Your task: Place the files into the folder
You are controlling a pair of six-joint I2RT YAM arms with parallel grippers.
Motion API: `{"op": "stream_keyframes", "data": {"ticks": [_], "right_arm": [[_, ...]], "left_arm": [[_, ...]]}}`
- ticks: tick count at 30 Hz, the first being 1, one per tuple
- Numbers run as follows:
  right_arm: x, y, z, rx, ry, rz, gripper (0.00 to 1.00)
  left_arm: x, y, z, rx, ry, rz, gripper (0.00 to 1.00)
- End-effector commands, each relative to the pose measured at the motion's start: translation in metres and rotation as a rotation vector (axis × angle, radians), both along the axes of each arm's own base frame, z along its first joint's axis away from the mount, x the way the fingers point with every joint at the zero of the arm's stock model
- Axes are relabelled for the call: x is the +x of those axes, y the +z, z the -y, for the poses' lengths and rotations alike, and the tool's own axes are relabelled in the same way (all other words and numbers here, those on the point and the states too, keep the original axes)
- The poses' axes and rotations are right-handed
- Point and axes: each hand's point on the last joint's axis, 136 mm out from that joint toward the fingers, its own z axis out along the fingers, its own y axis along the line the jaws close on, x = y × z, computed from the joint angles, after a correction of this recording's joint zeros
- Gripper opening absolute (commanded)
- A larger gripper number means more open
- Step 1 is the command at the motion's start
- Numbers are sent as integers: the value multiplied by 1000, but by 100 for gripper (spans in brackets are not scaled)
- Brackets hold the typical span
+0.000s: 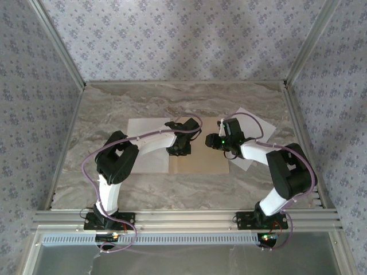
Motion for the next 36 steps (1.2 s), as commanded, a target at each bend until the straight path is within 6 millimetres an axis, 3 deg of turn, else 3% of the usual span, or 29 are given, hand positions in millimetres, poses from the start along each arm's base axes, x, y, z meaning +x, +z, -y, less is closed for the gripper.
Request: {"op": "stream_keyframes", "data": {"ticks": [1,12,24,36], "right_arm": [[3,-3,0,0,-5,-32,38],[3,-10,-2,-4,4,-71,37],[1,-18,-4,-11,11,-110,37],[1,-20,-6,-7,21,-124,37]], "left_arm": [[7,0,3,-4,-2,1,18],[8,-5,1,3,-1,-10,15],[7,-13,-1,24,0,-25,20],[14,0,0,27,0,1,24]]}}
